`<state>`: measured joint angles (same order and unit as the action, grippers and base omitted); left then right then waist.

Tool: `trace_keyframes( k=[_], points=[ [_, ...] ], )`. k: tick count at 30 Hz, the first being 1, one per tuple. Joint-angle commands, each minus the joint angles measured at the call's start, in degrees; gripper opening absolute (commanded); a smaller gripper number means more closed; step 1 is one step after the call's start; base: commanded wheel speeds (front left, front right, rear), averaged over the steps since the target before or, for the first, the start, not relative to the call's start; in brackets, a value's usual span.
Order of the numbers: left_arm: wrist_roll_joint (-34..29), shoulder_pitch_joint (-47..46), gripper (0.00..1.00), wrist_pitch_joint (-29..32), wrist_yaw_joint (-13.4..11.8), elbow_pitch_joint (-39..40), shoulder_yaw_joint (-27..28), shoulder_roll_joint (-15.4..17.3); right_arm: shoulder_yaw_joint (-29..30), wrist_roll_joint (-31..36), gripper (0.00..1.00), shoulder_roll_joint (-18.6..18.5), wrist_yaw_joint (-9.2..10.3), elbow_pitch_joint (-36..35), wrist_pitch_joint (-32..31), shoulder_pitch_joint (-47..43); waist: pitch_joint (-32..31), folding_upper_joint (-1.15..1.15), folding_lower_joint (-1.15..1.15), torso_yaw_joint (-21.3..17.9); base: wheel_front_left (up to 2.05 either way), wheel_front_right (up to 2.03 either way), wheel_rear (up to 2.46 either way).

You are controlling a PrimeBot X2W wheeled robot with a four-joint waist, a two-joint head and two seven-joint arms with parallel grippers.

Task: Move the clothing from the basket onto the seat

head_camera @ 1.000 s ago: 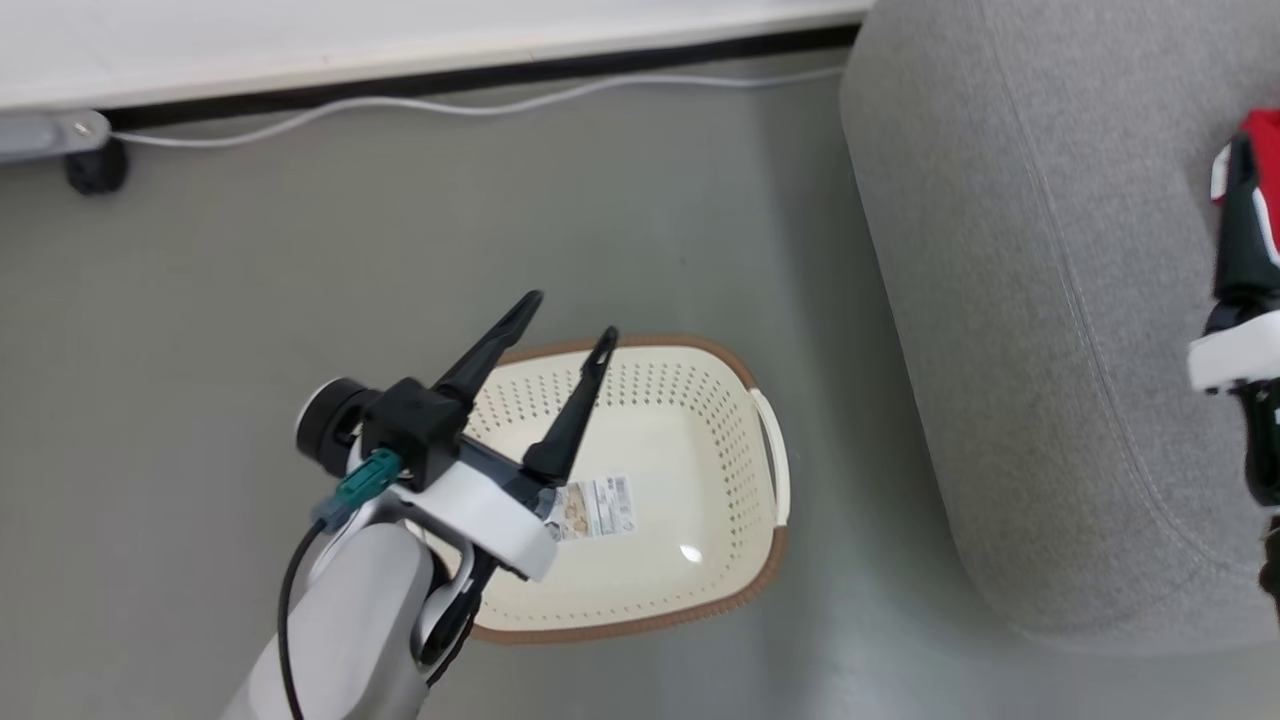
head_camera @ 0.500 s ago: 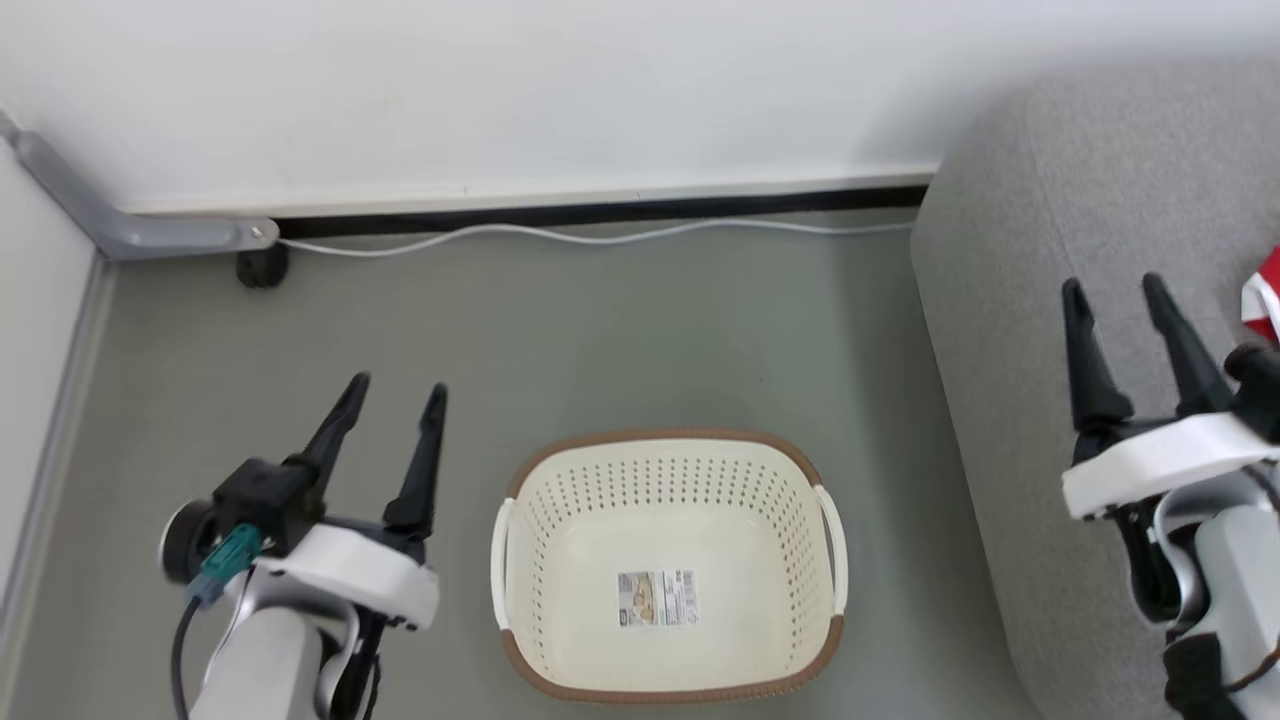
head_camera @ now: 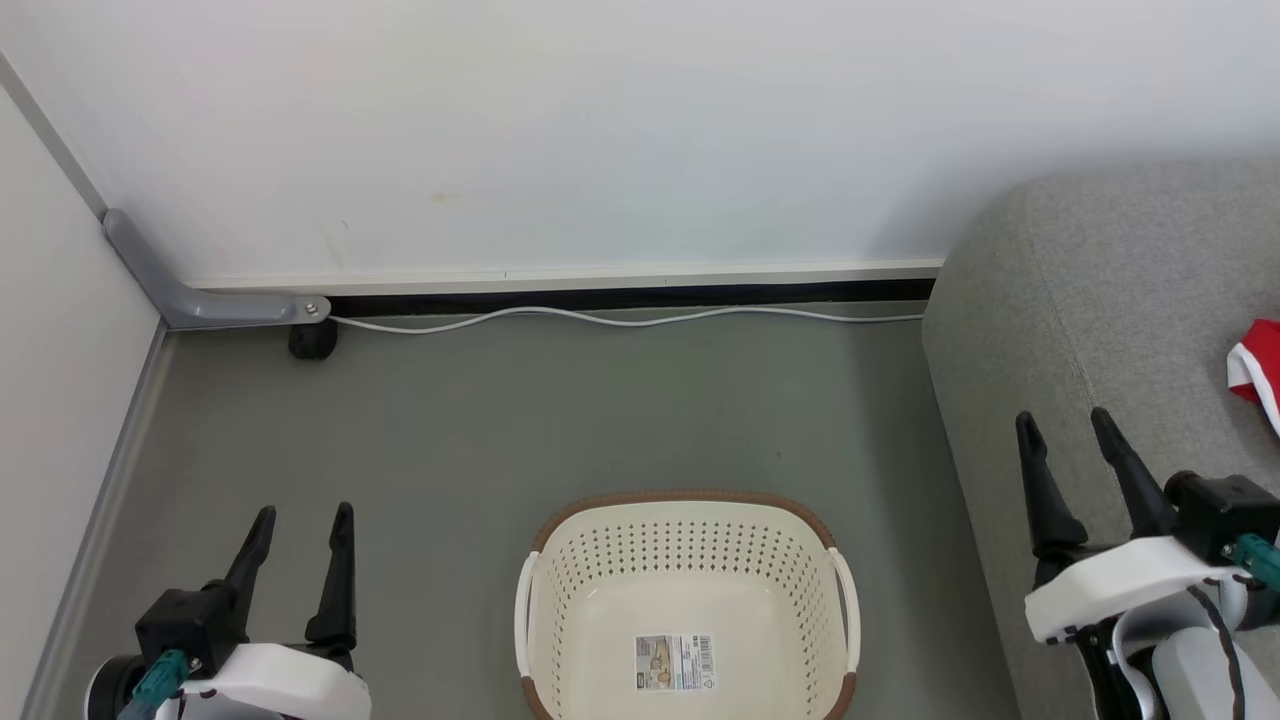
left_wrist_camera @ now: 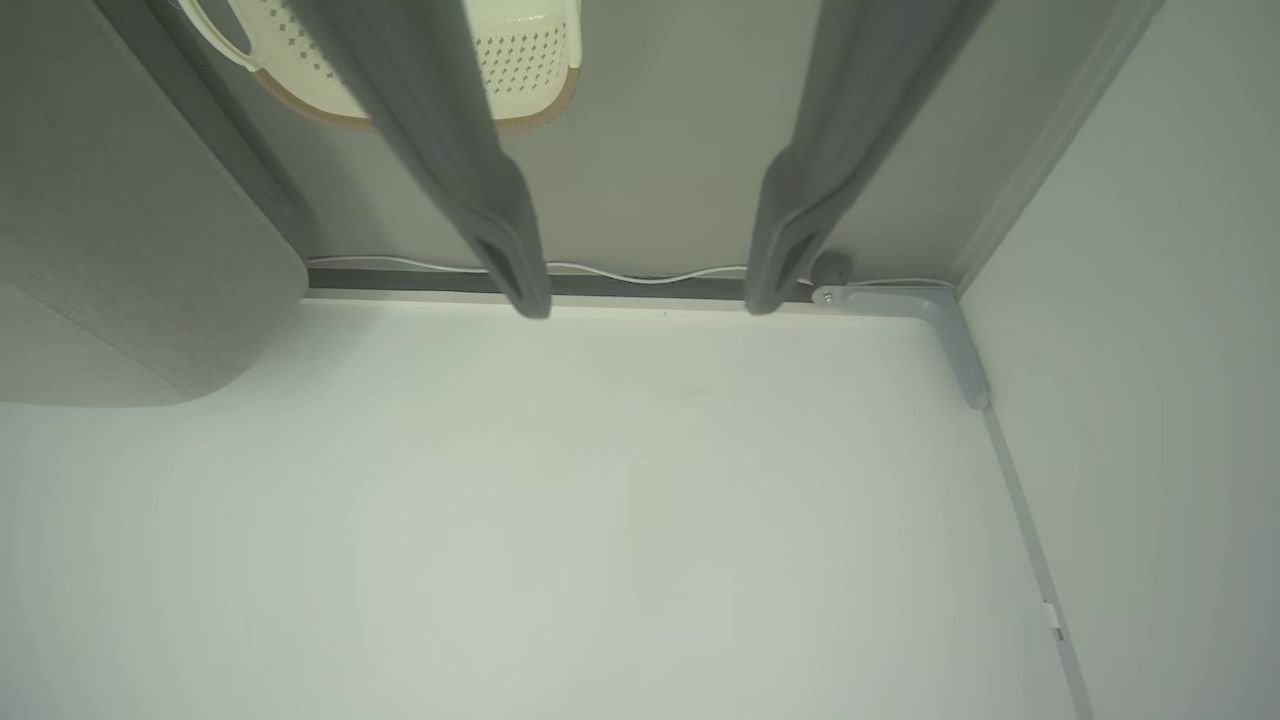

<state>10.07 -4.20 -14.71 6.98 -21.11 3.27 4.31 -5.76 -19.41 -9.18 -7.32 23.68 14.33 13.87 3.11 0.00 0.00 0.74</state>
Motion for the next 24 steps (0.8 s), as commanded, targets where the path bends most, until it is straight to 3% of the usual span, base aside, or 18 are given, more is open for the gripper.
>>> trace_keyframes(
  k=[1, 24],
  points=[
    [-0.35, -0.97, 1.0, -0.29, -0.44, 1.74, 2.36, 0.75, -0.95, 0.86, 1.0, -0.29, -0.17, -1.53, 0.67, -0.21, -0.24, 0.0, 0.0, 0.0, 0.0, 0.0, 0.0],
    [-1.56, 2.67, 1.0, -0.29, 0.02, 4.25, 5.0, -1.4, -0.89, 2.72, 1.0, 1.13, -0.17, -1.25, 0.67, -4.05, -2.21, 0.0, 0.0, -1.16, 0.0, 0.0, 0.0]
  ],
)
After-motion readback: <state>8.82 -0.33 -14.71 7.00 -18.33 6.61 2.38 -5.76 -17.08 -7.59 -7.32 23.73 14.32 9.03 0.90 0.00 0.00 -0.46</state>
